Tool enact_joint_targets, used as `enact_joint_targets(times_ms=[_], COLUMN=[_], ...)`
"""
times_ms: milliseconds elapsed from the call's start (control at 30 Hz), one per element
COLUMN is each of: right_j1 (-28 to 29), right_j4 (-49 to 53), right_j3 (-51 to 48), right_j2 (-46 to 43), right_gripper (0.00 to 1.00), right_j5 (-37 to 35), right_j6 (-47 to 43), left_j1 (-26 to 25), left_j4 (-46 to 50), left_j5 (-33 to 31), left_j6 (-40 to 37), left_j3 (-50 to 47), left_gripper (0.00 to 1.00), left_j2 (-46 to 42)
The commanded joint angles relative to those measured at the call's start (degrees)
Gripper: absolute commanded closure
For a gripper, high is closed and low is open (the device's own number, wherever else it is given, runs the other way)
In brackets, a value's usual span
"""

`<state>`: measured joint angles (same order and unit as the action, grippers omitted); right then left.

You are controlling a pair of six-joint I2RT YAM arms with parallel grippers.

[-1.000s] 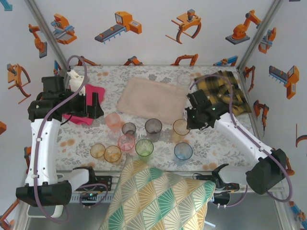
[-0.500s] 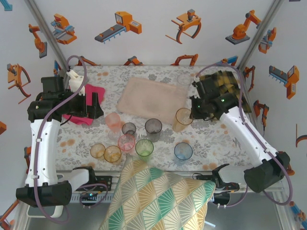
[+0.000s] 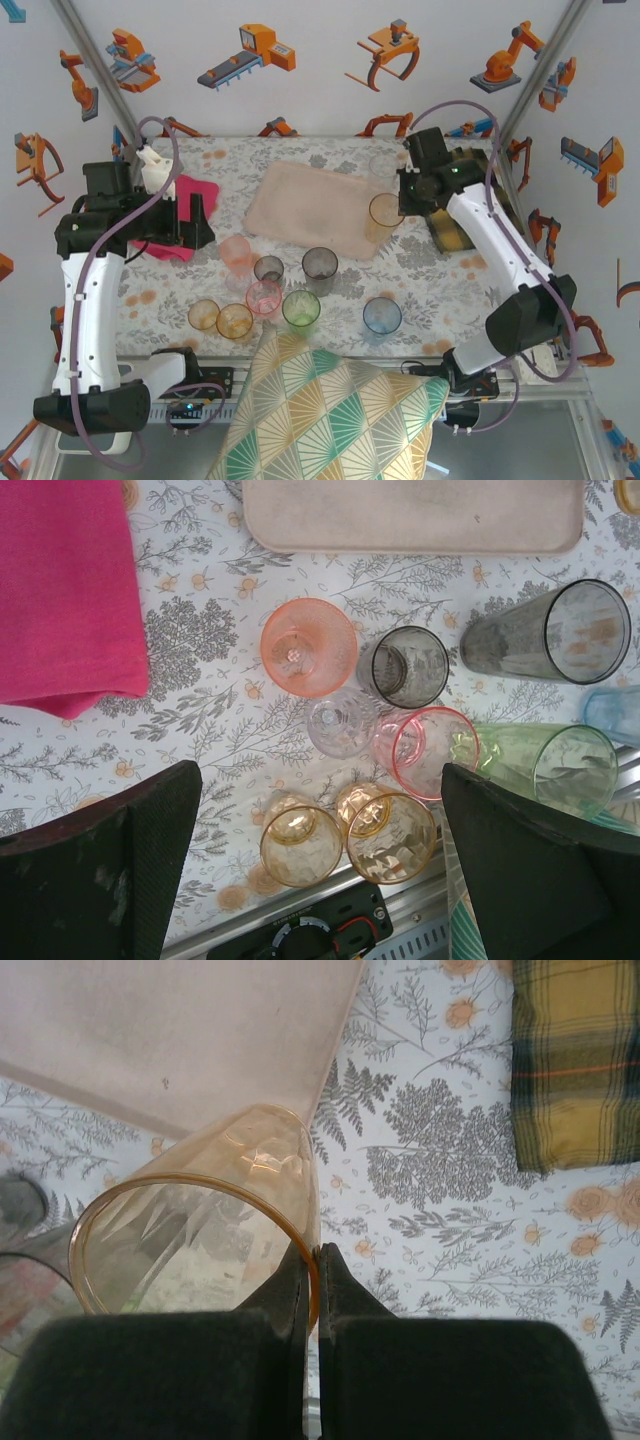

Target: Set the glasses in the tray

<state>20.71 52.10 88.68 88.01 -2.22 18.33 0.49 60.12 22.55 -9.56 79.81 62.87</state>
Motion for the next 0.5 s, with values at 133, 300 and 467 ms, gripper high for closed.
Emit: enact_joint_targets(times_ms=[133,300,467], right_j1=[-0.7,-0.8,-0.7], right_j4=[-4.1,-4.6,-5.7], right_j3=[6.0,9.0,9.6], right_j2=[5.8,10.1,12.6], right_gripper=[1.0,1.0,1.0], right_j5=[-0.4,0.4,-1.4], right_j6=[-1.4,-1.5,-1.4], left_j1=[0.9,1.3,1.5], left_j4=[1.6,1.6,1.7], left_j5=[0.9,0.9,1.8], left_j6=[-0.6,-0.5,-0.6], left_j3=[-0.8,-0.8,-1.1], left_gripper=[0.03,0.03,0.03], left_j2=[-1.8,-2.1,-2.0])
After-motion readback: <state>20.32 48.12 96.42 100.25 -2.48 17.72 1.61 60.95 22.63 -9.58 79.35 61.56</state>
